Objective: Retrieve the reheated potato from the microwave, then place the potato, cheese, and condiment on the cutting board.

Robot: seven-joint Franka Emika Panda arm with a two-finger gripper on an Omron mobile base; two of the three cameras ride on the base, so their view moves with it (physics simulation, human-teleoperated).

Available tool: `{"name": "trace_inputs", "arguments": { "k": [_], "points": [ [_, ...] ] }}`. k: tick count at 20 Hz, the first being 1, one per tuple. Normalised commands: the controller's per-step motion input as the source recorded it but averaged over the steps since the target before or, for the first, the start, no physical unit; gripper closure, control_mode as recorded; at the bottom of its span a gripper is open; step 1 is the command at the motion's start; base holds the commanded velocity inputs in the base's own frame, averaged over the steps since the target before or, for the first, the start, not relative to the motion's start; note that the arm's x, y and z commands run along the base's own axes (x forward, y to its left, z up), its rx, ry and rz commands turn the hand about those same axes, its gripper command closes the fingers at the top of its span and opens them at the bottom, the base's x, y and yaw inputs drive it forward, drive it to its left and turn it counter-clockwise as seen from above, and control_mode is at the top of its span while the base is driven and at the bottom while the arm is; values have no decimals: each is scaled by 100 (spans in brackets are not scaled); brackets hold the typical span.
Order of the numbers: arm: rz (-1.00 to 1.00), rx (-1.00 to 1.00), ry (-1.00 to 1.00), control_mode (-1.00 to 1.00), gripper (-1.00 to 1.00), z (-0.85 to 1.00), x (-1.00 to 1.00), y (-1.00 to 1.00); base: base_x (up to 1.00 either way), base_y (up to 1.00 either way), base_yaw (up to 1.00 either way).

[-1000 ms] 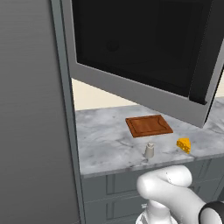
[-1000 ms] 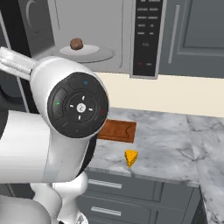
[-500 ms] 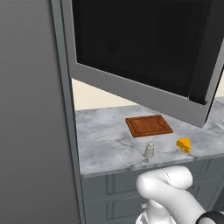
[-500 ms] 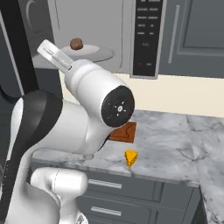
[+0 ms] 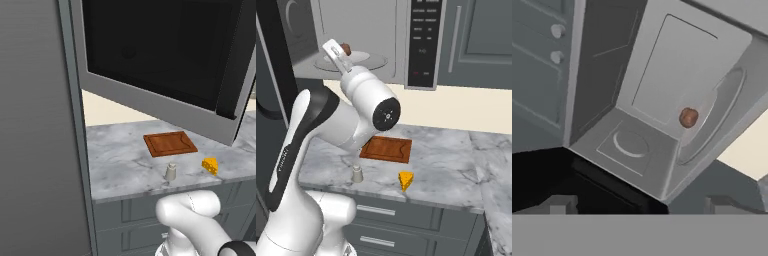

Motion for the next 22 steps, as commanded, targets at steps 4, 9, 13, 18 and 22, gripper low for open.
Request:
{"name": "trace_inputs", "arguments": {
  "k": [4, 9, 13, 18, 22],
  "points": [
    [2, 18, 18, -100, -100, 0, 40, 13, 0, 0, 0],
    [12, 12, 10, -100, -100, 1, -11, 26, 0, 0, 0],
    [16, 8, 7, -100, -100, 0, -2, 44, 0, 0, 0],
    [22, 6, 1, -100, -100, 4, -34, 47, 0, 0, 0],
    [25, 1, 0, -100, -100, 14, -78, 51, 0, 0, 0]
  ]
}}
